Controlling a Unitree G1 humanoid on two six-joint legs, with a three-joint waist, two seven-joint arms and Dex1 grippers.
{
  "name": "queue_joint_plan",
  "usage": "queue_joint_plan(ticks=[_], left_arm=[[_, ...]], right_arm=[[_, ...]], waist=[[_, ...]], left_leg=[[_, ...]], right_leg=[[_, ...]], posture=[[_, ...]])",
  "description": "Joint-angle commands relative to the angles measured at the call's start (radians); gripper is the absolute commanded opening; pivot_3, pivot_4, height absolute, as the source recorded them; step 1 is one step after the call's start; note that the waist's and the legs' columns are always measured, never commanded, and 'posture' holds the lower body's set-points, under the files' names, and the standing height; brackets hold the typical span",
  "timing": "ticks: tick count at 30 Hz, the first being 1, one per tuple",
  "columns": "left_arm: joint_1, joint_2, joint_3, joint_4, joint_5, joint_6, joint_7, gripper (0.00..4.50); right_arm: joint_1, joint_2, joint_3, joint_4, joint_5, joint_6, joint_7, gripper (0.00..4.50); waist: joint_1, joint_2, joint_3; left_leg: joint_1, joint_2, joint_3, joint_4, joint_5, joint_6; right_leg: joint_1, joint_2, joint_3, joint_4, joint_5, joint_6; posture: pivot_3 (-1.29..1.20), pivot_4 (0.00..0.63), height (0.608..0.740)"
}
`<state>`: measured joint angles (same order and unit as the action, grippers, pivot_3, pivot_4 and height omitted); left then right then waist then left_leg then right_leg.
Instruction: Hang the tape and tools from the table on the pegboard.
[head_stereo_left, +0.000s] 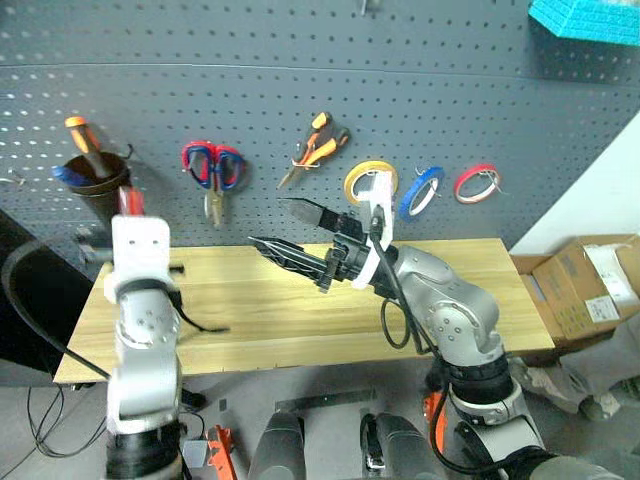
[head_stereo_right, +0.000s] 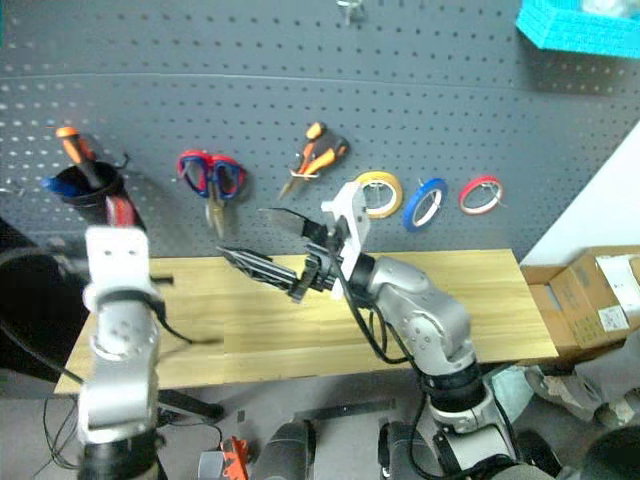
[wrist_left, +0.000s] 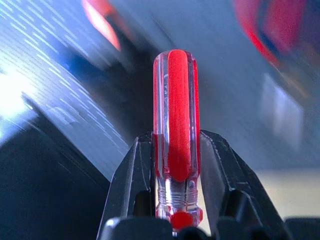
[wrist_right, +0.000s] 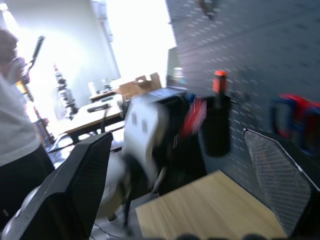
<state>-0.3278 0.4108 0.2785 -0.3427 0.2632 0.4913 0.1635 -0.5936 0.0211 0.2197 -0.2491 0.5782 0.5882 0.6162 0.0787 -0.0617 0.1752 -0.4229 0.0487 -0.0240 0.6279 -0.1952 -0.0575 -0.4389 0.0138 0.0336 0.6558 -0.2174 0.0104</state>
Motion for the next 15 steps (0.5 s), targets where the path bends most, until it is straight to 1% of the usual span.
queue_joint_plan(ticks=[1, 5, 8, 10, 15], left_arm=[[-0.160, 0.071, 0.033, 0.162, -0.026, -0.104, -0.007, 0.87], [-0.331, 0.131, 0.022, 0.370, -0.065, -0.214, -0.040, 0.87], [-0.440, 0.161, -0.003, 0.544, -0.082, -0.313, -0.069, 0.87], [-0.503, 0.174, -0.018, 0.657, -0.089, -0.375, -0.079, 0.87], [-0.665, 0.191, -0.059, 0.910, -0.099, -0.523, -0.103, 0.87]], right_arm=[[-0.054, 0.019, -0.017, 0.042, -0.028, -0.096, 0.018, 4.50], [-0.089, 0.032, -0.027, 0.095, -0.056, -0.158, 0.015, 4.50], [-0.104, 0.038, -0.036, 0.122, -0.075, -0.193, 0.007, 4.50], [-0.107, 0.039, -0.040, 0.131, -0.083, -0.207, 0.001, 4.50], [-0.100, 0.030, -0.048, 0.128, -0.094, -0.217, -0.009, 4.50]], waist=[[0.006, 0.000, -0.014], [0.012, -0.001, -0.027], [0.024, -0.003, -0.035], [0.029, -0.003, -0.039], [0.035, -0.004, -0.046]], left_leg=[[0.001, 0.000, 0.000, 0.000, 0.000, 0.000], [0.005, 0.000, 0.001, 0.000, 0.000, 0.000], [0.005, 0.000, 0.003, -0.001, 0.000, -0.001], [0.004, 0.000, 0.004, -0.002, 0.000, -0.001], [0.003, 0.000, 0.004, -0.003, 0.000, -0.002]], right_leg=[[0.002, 0.000, 0.000, -0.002, 0.001, 0.001], [0.009, 0.000, 0.001, -0.011, 0.005, 0.004], [0.010, -0.001, 0.002, -0.012, 0.005, 0.004], [0.008, -0.001, 0.003, -0.011, 0.007, 0.002], [0.006, 0.000, 0.003, -0.010, 0.008, 0.000]], posture=[[0.30, 0.030, 0.740], [0.29, 0.021, 0.740], [0.27, 0.010, 0.740], [0.26, 0.008, 0.740], [0.24, 0.001, 0.740]])
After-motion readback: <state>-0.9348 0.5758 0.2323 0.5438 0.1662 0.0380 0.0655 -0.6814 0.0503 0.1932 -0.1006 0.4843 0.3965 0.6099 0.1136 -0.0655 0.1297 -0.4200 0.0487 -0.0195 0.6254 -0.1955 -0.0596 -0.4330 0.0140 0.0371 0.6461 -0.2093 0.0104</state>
